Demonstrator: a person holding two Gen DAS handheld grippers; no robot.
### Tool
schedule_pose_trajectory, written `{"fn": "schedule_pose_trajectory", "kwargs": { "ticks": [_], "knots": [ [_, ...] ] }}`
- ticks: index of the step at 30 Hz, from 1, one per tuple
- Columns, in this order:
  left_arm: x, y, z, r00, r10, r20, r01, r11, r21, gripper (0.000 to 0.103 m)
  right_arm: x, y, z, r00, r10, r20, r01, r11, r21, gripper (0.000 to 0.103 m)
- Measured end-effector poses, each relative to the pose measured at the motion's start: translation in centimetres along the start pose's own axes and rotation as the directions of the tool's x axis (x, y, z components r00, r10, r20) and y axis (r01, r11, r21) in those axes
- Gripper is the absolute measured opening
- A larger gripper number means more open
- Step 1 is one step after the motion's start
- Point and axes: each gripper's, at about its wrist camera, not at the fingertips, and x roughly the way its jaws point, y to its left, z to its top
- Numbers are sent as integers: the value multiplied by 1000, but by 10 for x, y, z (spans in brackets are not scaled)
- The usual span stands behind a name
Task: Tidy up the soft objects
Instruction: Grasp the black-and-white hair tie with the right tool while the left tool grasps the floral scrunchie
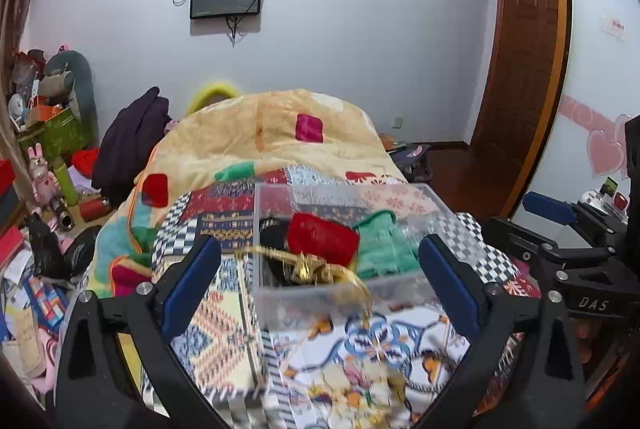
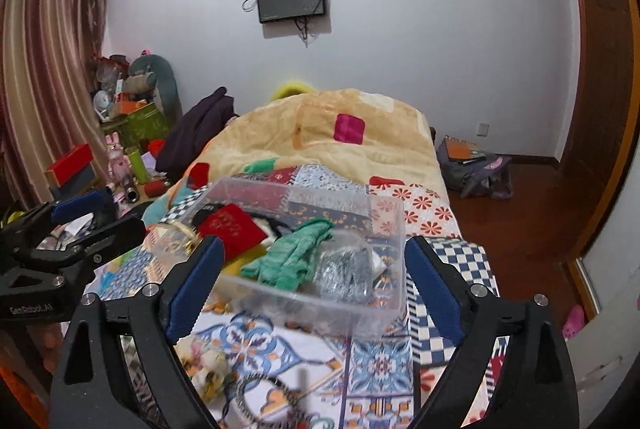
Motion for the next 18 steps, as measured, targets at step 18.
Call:
{"fn": "schedule_pose_trajectory", "kwargs": {
  "ticks": [18],
  "knots": [
    [33, 1, -89, 956, -34, -292, 17, 998, -62, 102, 38, 11, -86, 941, 100, -324, -110, 994, -12, 97]
  ]
}}
